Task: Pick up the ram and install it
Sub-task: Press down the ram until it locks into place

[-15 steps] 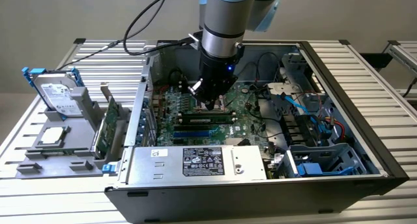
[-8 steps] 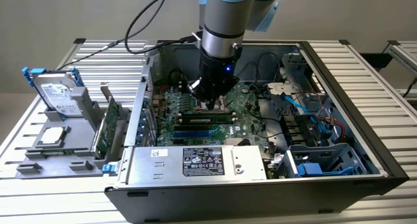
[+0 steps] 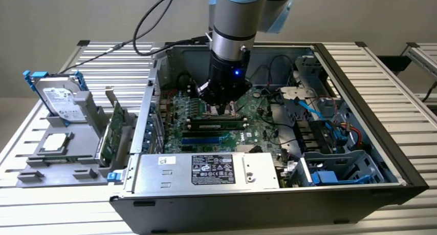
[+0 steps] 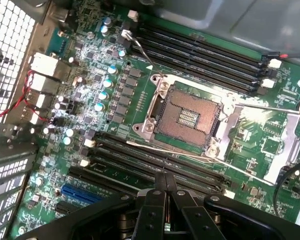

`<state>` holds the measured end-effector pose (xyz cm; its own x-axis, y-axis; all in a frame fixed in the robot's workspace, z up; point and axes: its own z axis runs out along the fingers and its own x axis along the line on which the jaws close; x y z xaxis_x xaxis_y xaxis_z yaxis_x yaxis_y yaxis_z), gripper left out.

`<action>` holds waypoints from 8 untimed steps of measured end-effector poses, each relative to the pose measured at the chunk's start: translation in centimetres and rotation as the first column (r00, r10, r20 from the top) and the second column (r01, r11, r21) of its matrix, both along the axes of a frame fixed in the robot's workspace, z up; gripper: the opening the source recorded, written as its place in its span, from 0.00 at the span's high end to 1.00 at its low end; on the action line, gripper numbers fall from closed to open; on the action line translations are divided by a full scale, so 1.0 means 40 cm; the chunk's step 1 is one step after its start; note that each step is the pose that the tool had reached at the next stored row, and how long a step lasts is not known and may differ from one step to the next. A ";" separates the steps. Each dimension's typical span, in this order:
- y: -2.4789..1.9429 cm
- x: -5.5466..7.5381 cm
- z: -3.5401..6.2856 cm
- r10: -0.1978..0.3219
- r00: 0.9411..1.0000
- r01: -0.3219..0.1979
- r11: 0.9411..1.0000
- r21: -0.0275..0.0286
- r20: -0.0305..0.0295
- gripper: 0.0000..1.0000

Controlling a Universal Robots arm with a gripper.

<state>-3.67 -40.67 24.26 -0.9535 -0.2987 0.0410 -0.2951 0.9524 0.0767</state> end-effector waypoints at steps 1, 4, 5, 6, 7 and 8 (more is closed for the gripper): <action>0.000 0.000 0.000 -0.016 1.000 0.016 1.000 0.000 0.000 0.89; 0.000 0.000 0.000 -0.063 0.998 0.063 0.998 0.000 0.000 0.89; 0.000 0.000 0.000 -0.078 0.997 0.078 0.997 0.000 0.000 0.89; 0.000 0.000 0.000 -0.092 0.996 0.092 0.996 0.000 0.000 0.89; 0.000 0.000 0.000 -0.106 0.994 0.106 0.994 -0.001 0.000 0.89; 0.000 0.000 0.000 -0.119 0.993 0.119 0.993 -0.001 0.000 0.89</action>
